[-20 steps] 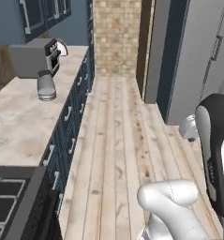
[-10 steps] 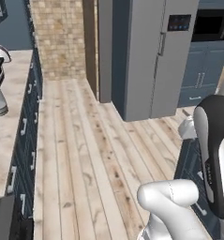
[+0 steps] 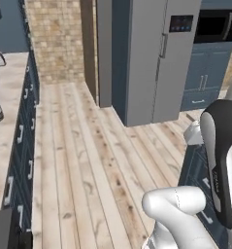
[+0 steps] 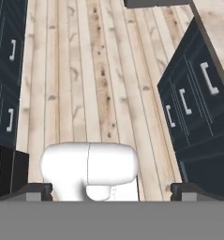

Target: Navigate to the toaster.

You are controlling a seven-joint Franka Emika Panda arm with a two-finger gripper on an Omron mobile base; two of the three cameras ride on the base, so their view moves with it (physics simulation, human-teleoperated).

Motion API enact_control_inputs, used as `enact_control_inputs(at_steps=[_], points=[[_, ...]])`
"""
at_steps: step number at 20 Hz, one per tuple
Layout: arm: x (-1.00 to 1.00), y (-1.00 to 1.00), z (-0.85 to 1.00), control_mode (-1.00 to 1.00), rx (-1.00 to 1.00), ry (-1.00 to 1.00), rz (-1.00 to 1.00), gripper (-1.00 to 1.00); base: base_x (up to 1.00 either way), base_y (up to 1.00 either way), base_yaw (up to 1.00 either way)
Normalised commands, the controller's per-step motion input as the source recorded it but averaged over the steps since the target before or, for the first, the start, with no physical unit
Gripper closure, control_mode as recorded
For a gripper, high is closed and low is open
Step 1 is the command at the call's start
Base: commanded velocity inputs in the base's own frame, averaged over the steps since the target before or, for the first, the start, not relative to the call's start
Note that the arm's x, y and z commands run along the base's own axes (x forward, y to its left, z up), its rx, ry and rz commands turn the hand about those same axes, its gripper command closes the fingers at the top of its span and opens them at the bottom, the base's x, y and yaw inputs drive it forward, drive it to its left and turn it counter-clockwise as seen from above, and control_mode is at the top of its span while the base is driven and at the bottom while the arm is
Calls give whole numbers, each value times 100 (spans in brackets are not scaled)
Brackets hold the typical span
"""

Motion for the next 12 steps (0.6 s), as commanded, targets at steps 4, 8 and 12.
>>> enact_control_inputs(at_steps=[4,8,12], points=[[0,0,0,100,0,0,0,-100,47,0,-1],[0,0,0,100,0,0,0,-100,91,0,0],[0,0,0,100,0,0,0,-100,100,0,0]])
